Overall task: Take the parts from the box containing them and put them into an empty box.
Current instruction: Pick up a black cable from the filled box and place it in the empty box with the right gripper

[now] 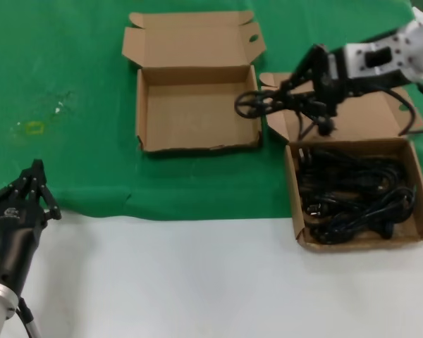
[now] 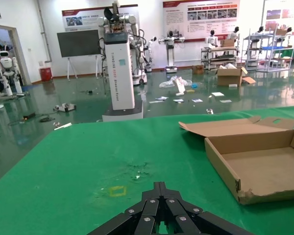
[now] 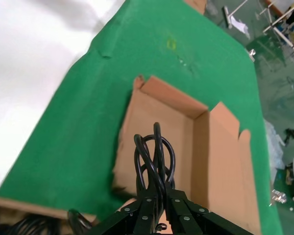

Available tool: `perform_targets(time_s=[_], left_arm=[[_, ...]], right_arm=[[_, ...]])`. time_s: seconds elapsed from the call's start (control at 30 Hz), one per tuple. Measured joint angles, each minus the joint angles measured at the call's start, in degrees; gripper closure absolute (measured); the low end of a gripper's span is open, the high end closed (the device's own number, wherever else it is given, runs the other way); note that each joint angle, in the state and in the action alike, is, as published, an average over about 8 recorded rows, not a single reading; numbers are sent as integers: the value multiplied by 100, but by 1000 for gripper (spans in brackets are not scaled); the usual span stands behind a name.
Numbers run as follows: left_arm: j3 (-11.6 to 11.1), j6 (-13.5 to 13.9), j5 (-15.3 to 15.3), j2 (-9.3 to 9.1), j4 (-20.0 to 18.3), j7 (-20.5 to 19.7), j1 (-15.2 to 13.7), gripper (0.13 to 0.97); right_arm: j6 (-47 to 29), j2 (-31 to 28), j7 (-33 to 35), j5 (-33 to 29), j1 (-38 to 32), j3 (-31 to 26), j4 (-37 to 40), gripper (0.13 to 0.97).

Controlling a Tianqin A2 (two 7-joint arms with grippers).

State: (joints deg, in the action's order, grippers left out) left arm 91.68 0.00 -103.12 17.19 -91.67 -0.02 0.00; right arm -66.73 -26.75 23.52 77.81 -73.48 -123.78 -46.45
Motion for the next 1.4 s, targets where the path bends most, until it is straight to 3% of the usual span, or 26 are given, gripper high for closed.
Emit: perform_targets(time_s=[0.3, 0.9, 1.4], left_arm=[[0, 0, 0, 0, 0, 0, 0, 953], [0, 0, 0, 0, 0, 0, 0, 953], [0, 0, 0, 0, 0, 0, 0, 953]], right_arm=[[249, 704, 323, -72, -484, -115, 816, 922], [1043, 2115, 1879, 88, -1633, 109, 3720, 922], [1547, 2548, 2362, 168, -1814, 317, 4407, 922]])
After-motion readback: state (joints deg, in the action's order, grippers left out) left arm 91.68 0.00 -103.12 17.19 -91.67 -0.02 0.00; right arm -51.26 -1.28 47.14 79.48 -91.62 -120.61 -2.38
